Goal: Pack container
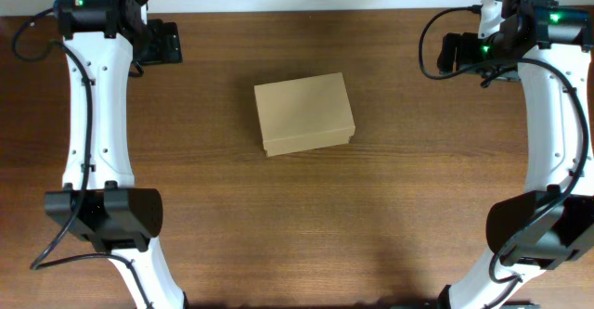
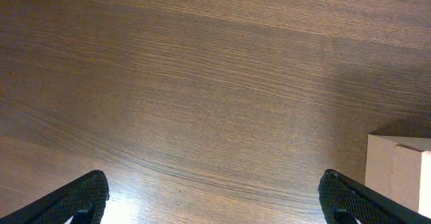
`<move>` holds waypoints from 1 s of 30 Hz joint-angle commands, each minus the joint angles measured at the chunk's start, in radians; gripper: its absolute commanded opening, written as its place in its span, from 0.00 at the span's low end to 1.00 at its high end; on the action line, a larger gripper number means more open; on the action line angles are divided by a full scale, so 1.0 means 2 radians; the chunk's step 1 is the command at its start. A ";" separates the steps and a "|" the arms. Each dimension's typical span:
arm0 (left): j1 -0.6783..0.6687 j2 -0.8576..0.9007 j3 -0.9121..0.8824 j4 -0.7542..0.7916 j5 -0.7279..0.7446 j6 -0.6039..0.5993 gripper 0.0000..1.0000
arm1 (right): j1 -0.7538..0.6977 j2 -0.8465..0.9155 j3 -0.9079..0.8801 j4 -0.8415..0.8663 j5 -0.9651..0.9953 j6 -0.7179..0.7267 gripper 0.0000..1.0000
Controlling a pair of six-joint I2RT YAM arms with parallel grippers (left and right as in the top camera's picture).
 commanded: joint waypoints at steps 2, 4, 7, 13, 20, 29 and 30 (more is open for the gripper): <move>0.000 0.002 0.000 -0.002 -0.002 0.001 1.00 | 0.001 0.000 0.003 -0.001 -0.004 0.001 0.99; 0.000 0.002 0.000 -0.002 -0.002 0.001 1.00 | 0.001 0.000 0.003 -0.001 0.005 0.001 0.99; 0.000 0.002 0.000 -0.002 -0.002 0.001 1.00 | 0.001 0.000 0.003 -0.010 0.003 0.001 0.99; 0.000 0.002 0.000 -0.002 -0.002 0.001 1.00 | 0.001 -0.011 0.003 0.017 0.001 0.008 0.99; 0.000 0.002 0.000 -0.002 -0.002 0.001 1.00 | 0.001 -0.134 -0.126 0.242 -0.024 0.009 0.99; 0.000 0.002 0.000 -0.002 -0.002 0.001 1.00 | 0.001 -0.415 -0.476 0.453 -0.032 0.009 0.99; 0.000 0.002 0.000 -0.002 -0.002 0.001 1.00 | 0.001 -0.446 -0.507 0.459 -0.032 0.009 0.99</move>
